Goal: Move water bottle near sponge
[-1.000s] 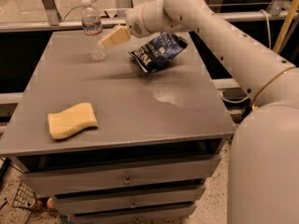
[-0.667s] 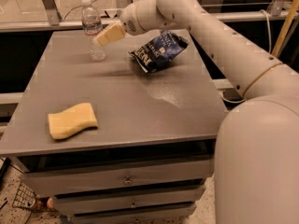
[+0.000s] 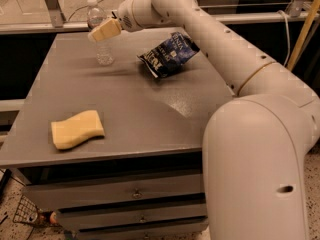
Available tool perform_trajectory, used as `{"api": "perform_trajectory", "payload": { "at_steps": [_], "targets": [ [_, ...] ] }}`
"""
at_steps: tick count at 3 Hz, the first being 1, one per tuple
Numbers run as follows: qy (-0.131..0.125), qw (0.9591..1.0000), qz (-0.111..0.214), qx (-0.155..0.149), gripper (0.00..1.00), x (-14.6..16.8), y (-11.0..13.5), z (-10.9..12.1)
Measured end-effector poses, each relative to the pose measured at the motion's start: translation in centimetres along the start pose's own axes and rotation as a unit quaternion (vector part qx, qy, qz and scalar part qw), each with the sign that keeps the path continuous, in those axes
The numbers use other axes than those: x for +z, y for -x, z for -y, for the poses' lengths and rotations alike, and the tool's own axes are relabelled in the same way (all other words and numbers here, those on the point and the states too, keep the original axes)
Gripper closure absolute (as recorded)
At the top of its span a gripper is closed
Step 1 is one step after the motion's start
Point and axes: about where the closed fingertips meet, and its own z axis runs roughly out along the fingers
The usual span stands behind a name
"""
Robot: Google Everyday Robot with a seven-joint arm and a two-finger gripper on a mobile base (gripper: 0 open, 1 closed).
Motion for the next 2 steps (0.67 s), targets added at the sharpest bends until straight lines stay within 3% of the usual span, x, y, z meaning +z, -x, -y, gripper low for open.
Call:
{"api": "perform_trajectory", "payload": {
  "at_steps": [1, 2],
  "targets": [
    [0.011, 0.9999, -0.004, 0.002, 0.04, 0.87, 0.08, -0.51],
    [0.02, 0.9998, -0.006, 0.0, 0.24, 1.4, 0.29, -1.19]
  ]
}}
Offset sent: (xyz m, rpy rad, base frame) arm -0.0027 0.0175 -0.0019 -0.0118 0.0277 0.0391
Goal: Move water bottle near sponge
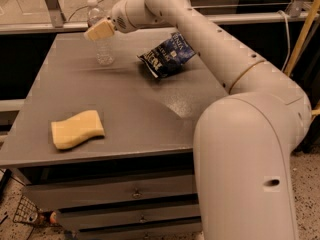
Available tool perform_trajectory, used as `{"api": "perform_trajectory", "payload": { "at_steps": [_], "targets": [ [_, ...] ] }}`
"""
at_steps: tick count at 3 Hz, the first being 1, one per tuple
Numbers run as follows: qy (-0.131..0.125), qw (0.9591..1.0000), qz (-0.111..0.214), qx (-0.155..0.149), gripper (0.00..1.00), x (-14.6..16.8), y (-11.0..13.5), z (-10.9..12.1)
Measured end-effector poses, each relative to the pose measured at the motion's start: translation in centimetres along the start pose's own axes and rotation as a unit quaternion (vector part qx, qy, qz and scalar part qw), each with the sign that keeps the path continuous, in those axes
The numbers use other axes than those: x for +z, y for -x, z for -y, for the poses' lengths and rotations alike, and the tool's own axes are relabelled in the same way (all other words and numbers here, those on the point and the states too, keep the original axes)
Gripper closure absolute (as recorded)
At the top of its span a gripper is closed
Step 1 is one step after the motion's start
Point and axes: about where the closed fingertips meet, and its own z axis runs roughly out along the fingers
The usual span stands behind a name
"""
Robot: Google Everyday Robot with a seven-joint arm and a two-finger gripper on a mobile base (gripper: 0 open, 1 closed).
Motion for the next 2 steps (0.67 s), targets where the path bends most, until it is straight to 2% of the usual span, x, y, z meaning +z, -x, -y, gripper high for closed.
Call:
{"api": "perform_trajectory", "payload": {
  "at_steps": [2],
  "targets": [
    [0.008, 1.0, 0.003, -0.004, 0.71, -0.17, 0.62, -1.25]
  ]
}}
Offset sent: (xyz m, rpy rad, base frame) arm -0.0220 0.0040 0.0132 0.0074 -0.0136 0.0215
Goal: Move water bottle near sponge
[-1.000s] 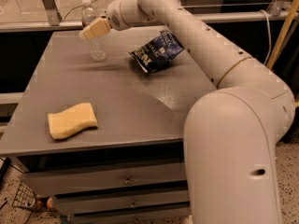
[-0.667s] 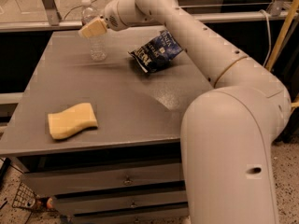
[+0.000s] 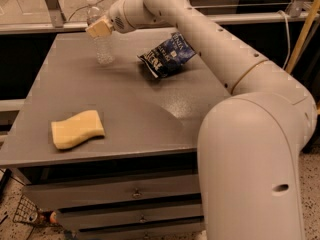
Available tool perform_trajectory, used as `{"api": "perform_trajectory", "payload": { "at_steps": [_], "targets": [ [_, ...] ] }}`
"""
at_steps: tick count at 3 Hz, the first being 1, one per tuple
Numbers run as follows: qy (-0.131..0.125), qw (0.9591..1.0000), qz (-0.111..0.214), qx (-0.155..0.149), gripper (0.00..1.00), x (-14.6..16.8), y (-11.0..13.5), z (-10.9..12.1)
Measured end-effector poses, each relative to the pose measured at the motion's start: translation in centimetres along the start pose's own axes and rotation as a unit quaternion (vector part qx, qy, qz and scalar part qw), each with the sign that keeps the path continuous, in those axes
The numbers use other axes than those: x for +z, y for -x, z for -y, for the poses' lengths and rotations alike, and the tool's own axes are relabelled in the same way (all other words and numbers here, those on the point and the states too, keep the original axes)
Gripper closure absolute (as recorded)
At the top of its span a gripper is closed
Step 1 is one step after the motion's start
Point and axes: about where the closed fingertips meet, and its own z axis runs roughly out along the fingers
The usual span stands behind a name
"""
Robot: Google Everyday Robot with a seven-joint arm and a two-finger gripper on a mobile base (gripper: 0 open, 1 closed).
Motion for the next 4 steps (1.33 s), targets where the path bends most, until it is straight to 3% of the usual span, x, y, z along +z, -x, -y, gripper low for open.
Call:
{"api": "perform_trajectory", "payload": {
  "at_steps": [1, 2, 3, 4],
  "targets": [
    [-0.001, 0.9999, 0.008, -0.009, 0.94, -1.8, 0.8, -1.2],
    [0.022, 0.9995, 0.015, -0.017, 1.0, -3.9, 1.4, -4.8],
    [0.022, 0.9995, 0.015, -0.017, 1.0, -3.8, 1.4, -4.8],
    [0.038, 0.9988, 0.01, -0.027, 1.0, -3.9, 1.9, -6.8]
  ]
}}
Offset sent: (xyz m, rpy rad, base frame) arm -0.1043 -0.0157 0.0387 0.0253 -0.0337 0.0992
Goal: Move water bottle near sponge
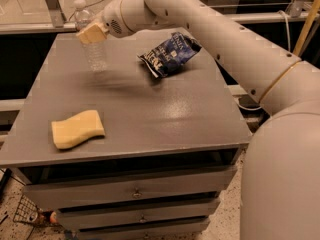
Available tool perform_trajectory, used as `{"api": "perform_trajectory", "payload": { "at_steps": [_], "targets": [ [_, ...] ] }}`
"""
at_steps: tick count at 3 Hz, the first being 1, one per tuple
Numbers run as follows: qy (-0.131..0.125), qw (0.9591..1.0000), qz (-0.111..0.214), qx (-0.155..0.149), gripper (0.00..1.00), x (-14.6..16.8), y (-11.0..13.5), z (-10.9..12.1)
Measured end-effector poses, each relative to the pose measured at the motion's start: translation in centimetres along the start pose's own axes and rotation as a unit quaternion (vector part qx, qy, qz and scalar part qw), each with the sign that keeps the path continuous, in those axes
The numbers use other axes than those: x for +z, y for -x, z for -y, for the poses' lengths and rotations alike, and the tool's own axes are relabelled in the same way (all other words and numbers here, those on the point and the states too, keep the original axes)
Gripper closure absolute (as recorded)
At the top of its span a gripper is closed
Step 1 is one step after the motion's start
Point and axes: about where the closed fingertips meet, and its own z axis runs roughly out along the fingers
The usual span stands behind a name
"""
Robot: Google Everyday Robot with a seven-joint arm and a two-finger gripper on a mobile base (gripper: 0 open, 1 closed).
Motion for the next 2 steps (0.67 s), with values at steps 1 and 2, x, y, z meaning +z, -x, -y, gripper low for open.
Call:
{"api": "perform_trajectory", "payload": {
  "at_steps": [1, 2],
  "targets": [
    [0.035, 0.9993, 0.001, -0.015, 1.0, -0.3, 1.0, -4.4],
    [0.075, 0.9968, 0.019, -0.02, 1.0, -0.7, 0.9, -9.6]
  ]
}}
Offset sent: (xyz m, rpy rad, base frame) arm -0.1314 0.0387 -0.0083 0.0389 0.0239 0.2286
